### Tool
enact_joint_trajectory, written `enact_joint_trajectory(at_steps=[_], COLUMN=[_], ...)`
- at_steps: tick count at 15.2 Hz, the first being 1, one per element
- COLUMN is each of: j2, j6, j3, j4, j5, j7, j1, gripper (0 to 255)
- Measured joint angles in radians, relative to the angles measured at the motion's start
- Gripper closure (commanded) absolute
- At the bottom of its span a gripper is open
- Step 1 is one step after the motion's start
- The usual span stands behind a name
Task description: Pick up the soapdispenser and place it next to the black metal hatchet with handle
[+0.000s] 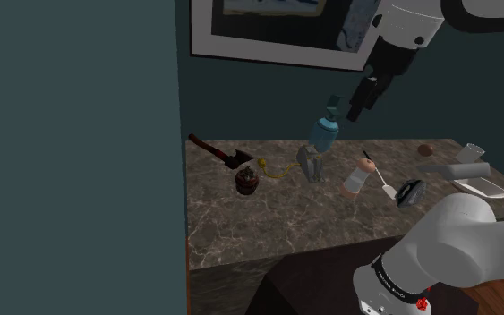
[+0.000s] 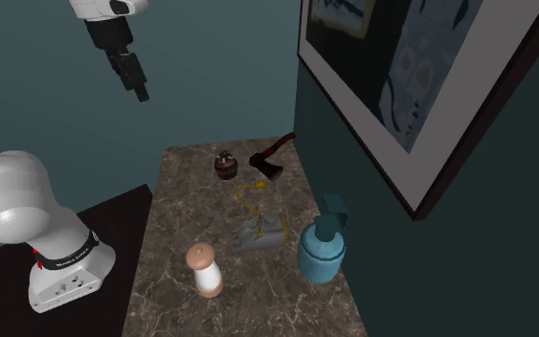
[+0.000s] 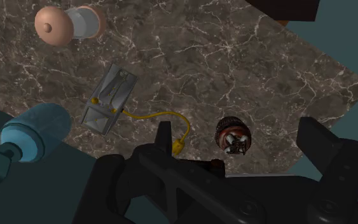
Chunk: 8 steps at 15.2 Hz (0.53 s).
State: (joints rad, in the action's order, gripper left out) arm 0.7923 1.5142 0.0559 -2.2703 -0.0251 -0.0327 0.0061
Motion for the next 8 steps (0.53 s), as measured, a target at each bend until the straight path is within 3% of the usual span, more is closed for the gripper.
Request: enact_joint_trajectory(at_steps=[3, 8], j2=[-0.02, -0.068], j6=[0.033, 0.168], j3=[-0.017, -0.085], j4=[-0.005, -0.058], j5=[-0.012, -0.055], j7=[-0.006, -0.031], j1=[-0.012, -0.059], gripper=[0, 0])
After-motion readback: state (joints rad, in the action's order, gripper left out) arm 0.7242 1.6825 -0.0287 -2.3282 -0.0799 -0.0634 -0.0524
